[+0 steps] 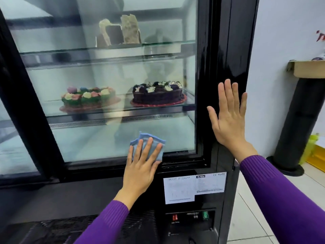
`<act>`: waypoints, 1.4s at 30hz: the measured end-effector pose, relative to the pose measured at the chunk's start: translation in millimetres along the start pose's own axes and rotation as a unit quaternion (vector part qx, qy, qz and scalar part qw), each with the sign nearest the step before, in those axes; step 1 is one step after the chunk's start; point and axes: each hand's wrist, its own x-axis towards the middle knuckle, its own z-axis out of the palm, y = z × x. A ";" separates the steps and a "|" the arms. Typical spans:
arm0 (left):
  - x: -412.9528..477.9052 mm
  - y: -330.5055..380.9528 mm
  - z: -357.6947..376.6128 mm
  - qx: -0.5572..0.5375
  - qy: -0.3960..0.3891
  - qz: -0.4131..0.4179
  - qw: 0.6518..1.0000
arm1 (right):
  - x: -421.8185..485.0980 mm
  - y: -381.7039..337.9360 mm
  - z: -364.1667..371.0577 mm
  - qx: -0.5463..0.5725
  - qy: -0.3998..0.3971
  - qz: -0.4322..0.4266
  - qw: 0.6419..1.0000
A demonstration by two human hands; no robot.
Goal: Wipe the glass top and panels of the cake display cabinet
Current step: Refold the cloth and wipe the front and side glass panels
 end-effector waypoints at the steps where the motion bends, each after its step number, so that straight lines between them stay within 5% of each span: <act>1: -6.6 -5.2 0.5 -0.009 -0.004 -0.019 1.000 | -2.9 -2.2 1.8 0.005 0.007 0.010 1.000; 14: 59.9 80.3 -15.1 -0.118 -0.013 0.059 0.991 | -13.5 8.0 2.0 0.052 -0.006 -0.016 0.999; 21: 88.1 82.7 -26.4 -0.088 0.077 0.009 0.993 | -10.5 23.9 -5.9 0.111 0.059 -0.063 0.990; 26: 87.3 96.2 -35.3 -0.058 0.058 -0.075 0.994 | 6.7 48.4 -10.6 0.237 0.111 -0.087 0.961; 32: 86.6 117.0 -51.3 -0.082 0.008 -0.195 0.977 | 28.9 56.6 -12.8 0.409 0.063 -0.076 0.907; 35: 82.7 124.5 -56.4 -0.190 0.016 -0.348 0.918 | 32.0 58.1 -13.2 0.452 0.039 -0.082 0.887; 38: 86.3 128.9 -74.8 -0.413 0.063 -0.527 0.740 | 28.0 61.6 -19.3 0.492 0.030 -0.075 0.867; 40: 87.7 130.5 -92.2 -0.477 0.093 -0.566 0.666 | 23.5 64.1 -26.8 0.512 0.045 -0.064 0.855; 42: 92.5 131.3 -114.1 -0.505 0.109 -0.570 0.639 | 18.7 62.1 -36.8 0.531 0.066 -0.056 0.843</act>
